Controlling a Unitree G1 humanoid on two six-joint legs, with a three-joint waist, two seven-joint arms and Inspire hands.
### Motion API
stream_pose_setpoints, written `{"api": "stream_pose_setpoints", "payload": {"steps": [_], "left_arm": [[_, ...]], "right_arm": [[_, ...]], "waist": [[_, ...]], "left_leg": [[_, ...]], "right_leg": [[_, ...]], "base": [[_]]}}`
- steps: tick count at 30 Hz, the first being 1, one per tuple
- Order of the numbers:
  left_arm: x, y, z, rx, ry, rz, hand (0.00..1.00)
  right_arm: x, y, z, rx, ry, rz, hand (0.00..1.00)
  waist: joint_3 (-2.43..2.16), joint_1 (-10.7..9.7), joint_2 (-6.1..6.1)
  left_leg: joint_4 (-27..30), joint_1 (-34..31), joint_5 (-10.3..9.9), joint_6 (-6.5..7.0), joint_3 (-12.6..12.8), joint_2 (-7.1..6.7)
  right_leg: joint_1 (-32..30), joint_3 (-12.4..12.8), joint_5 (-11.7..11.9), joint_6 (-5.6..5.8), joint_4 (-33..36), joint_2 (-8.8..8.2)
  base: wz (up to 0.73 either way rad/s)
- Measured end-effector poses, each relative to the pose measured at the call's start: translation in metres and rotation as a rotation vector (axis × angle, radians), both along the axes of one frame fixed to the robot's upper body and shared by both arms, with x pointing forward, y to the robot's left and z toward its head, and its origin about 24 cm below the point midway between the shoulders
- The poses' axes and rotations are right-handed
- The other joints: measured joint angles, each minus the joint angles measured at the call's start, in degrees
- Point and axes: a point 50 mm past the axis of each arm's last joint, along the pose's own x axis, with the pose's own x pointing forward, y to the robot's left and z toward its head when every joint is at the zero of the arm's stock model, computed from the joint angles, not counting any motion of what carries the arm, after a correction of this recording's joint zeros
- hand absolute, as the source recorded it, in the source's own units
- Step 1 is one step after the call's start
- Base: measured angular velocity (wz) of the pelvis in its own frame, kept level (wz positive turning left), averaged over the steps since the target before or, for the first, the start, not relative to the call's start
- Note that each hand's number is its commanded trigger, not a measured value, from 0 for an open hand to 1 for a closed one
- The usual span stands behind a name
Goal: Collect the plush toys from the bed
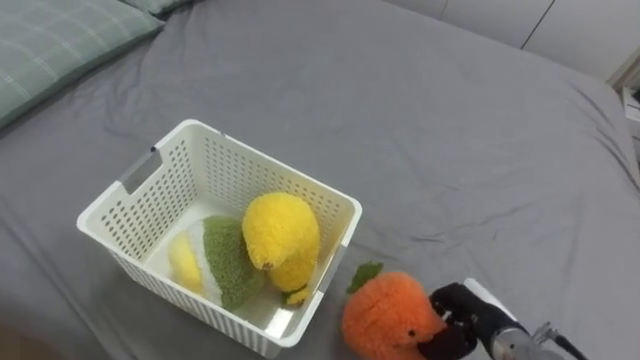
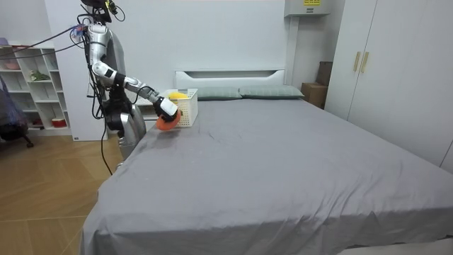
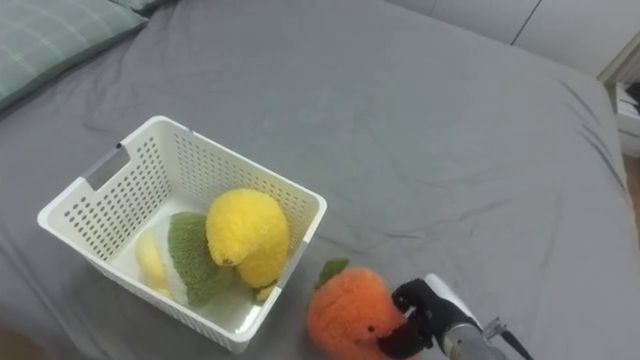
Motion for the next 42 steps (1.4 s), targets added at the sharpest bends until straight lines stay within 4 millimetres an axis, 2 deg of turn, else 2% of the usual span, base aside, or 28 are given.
{"api": "stream_pose_setpoints", "payload": {"steps": [4,9,17,22,24,31,38,42], "left_arm": [[-0.004,0.001,0.0,0.007,0.0,0.014,0.0],[-0.006,0.005,0.003,0.036,-0.015,0.044,0.0],[-0.017,0.005,0.002,0.058,0.024,0.045,0.0],[-0.022,0.003,0.001,0.05,0.036,0.062,0.0],[-0.022,0.001,0.0,0.048,0.035,0.062,0.0],[-0.017,-0.003,-0.001,0.041,0.023,0.032,0.0],[-0.004,-0.007,-0.003,0.023,-0.008,0.012,0.0],[-0.004,-0.01,-0.005,0.011,0.008,-0.006,0.0]], "right_arm": [[0.005,-0.006,0.01,-0.016,-0.05,-0.027,1.0],[0.014,-0.017,0.032,-0.021,-0.158,-0.074,1.0],[0.019,-0.024,0.047,-0.014,-0.243,-0.129,1.0],[0.026,-0.022,0.065,-0.021,-0.337,-0.128,1.0],[0.033,-0.019,0.077,-0.027,-0.399,-0.123,1.0],[0.052,-0.006,0.106,-0.038,-0.561,-0.094,1.0],[0.074,0.018,0.135,0.007,-0.695,-0.019,1.0],[0.086,0.038,0.152,0.042,-0.761,0.06,1.0]], "waist": [[-0.04,-1.0,-0.07],[-0.06,-2.2,-0.08],[-0.09,-2.2,0.03],[-0.13,-2.3,0.33],[0.02,-2.4,0.7],[-0.05,-2.0,1.02],[-0.01,-0.4,1.49],[0.01,0.4,1.93]], "left_leg": [[-0.2,0.6,0.0,0.04,1.0,0.16],[-0.4,0.5,0.0,0.05,1.2,0.25],[-0.6,1.3,0.0,0.05,1.4,0.26],[-0.6,1.5,0.0,0.05,1.3,0.27],[-0.7,1.8,0.0,0.06,1.2,0.24],[-0.8,1.4,0.0,0.04,0.8,0.23],[-0.8,1.3,0.0,0.05,0.7,0.21],[-0.8,1.4,0.0,0.06,0.6,0.21]], "right_leg": [[0.0,0.4,0.0,0.02,0.0,-0.18],[0.1,0.2,0.0,0.02,0.1,-0.21],[0.4,0.1,0.0,0.02,0.2,-0.23],[0.8,0.1,0.0,0.03,0.2,-0.21],[0.9,0.3,0.0,0.03,0.1,-0.22],[1.1,0.2,0.0,0.02,0.1,0.02],[0.8,0.3,0.0,0.02,0.0,-0.07],[1.0,0.3,0.0,0.03,-0.1,0.02]], "base": [[-0.11],[-0.03],[0.0],[0.0],[0.0],[0.01],[0.0],[0.01]]}}
